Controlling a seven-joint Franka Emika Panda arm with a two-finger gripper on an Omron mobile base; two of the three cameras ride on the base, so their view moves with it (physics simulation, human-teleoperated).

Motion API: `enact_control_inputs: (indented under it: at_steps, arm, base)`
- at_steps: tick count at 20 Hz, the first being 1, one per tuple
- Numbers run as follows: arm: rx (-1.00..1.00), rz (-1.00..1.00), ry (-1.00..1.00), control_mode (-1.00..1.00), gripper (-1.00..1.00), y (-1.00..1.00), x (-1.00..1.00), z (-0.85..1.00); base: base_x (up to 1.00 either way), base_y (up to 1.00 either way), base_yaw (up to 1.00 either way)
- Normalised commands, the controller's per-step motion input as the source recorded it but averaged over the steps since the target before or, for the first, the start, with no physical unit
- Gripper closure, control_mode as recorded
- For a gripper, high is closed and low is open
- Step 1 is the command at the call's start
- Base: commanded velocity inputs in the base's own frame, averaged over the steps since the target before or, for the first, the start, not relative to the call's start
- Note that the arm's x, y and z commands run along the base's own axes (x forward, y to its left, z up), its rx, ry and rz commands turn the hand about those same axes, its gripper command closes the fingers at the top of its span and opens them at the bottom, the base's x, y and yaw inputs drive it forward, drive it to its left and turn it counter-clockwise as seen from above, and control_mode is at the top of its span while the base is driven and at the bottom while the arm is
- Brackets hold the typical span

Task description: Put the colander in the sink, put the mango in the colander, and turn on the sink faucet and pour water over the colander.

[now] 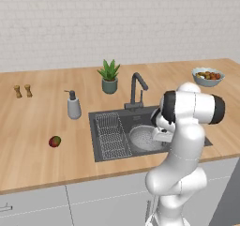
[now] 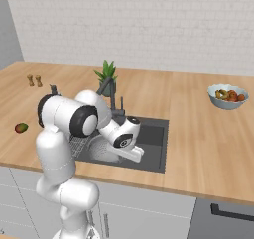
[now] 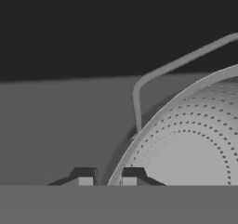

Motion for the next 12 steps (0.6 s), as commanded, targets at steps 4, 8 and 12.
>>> enact_control_inputs:
  at_steps: [4,8,12]
  arm:
    - [-0.01,0.07,0.0,-1.0,1.0,0.0,-0.36,0.0]
    - [-0.03,0.05,0.0,-1.0,-1.0,0.05,-0.06,0.0]
    - [-0.01,0.06,0.0,-1.0,-1.0,0.13,0.0,0.0]
  base:
    - [0.0,0.0,0.0]
    - [0.0,0.0,0.0]
    - [0.0,0.0,0.0]
